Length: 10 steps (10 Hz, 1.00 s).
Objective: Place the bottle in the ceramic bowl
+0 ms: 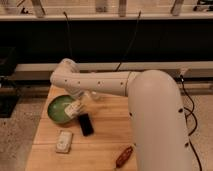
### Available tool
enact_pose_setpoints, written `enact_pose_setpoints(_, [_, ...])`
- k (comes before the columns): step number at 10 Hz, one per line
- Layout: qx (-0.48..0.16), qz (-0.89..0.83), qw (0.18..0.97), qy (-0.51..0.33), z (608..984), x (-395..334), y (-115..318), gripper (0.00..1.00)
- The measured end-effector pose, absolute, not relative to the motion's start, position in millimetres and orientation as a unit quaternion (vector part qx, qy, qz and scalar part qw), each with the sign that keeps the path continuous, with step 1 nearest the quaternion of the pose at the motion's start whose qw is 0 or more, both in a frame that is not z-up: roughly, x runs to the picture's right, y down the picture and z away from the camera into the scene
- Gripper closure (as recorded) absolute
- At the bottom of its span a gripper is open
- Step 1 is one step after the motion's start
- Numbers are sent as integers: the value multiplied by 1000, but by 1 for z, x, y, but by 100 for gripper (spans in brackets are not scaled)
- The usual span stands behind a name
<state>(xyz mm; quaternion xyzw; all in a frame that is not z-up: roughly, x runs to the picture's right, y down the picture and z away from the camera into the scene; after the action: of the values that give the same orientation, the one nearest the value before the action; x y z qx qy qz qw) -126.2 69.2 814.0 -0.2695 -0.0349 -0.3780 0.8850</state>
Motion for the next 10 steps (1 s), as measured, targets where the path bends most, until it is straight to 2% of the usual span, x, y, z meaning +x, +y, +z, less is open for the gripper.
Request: enact_pose_setpoints(10, [-259,-399,879,-39,818,-151,70,100])
